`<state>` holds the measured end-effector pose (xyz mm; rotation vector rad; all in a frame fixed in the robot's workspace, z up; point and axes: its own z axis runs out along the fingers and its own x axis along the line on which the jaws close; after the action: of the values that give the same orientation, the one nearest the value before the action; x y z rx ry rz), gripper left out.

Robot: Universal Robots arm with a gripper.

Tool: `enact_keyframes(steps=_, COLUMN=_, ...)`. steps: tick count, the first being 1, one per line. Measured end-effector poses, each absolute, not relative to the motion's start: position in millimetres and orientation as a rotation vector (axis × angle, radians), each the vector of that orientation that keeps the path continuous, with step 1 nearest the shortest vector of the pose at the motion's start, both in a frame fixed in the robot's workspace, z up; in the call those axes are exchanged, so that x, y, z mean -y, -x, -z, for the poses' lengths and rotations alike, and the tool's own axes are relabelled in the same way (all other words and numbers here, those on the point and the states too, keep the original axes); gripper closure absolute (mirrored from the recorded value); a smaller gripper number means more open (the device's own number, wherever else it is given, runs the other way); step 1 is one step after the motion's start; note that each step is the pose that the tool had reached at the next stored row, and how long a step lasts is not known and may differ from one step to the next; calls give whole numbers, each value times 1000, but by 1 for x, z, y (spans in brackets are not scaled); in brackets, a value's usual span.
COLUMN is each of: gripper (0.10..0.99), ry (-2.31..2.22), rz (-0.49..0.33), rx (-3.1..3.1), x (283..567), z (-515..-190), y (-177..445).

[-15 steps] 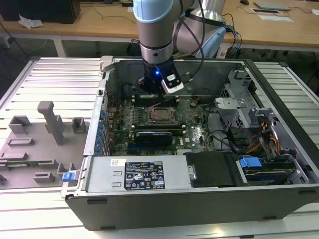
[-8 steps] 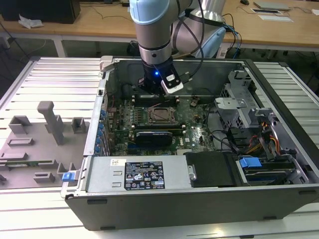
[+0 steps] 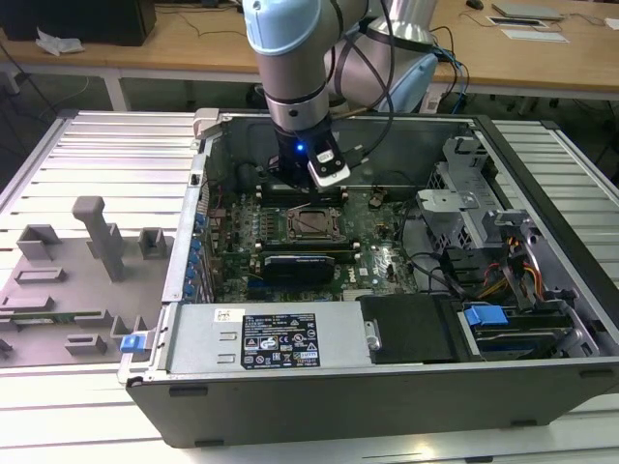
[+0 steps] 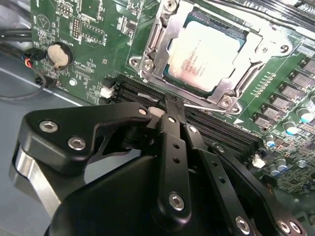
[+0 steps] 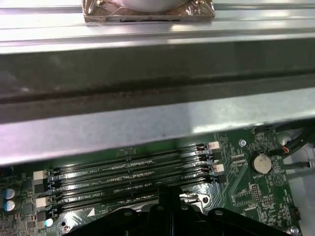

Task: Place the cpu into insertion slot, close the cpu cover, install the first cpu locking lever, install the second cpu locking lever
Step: 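Install the first cpu locking lever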

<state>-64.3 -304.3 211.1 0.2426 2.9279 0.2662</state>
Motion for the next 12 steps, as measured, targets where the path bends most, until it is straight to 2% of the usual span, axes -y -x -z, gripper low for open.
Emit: enact_keyframes(steps=12, gripper=980, ry=-351, rz=-252, rx=-2911, x=301, z=-207, y=66)
